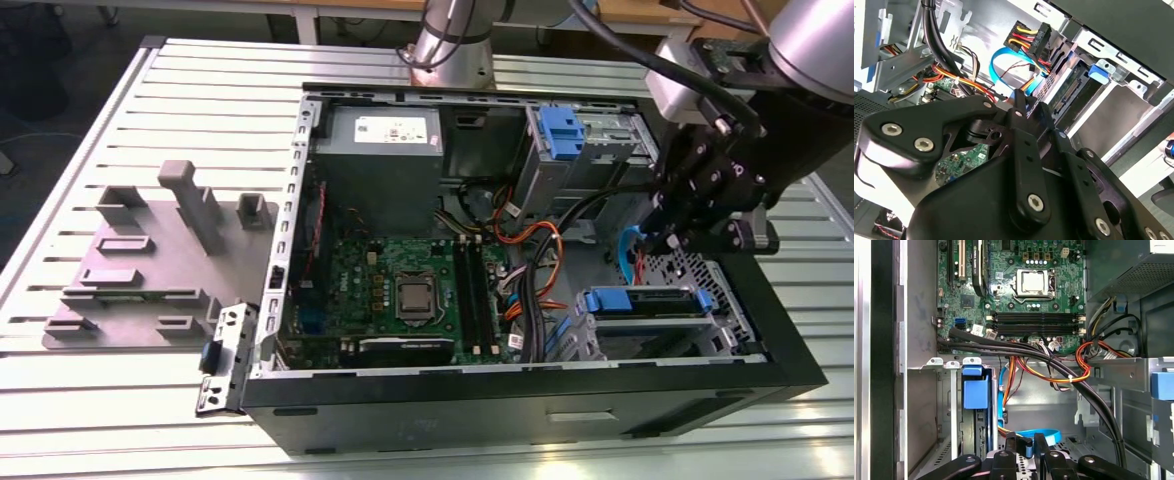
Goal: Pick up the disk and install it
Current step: 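Insert the first disk wire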
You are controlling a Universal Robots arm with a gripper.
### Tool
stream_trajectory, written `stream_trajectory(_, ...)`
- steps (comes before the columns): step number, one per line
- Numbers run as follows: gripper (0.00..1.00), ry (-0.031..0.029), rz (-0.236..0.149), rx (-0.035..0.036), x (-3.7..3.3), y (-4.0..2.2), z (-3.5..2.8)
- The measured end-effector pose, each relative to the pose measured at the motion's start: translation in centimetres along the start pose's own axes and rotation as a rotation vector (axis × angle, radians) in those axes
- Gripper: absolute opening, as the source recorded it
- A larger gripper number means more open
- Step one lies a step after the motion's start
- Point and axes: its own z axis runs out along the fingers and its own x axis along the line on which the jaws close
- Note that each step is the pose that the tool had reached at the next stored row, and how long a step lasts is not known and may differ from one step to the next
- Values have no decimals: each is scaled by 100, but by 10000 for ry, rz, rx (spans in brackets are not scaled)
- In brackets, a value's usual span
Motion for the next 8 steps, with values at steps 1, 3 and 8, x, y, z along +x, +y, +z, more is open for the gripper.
stream_trajectory(1,29,1,0,0,-2,0,-7)
stream_trajectory(3,29,0,0,0,-2,0,-6)
stream_trajectory(8,27,6,0,0,-2,0,-8)
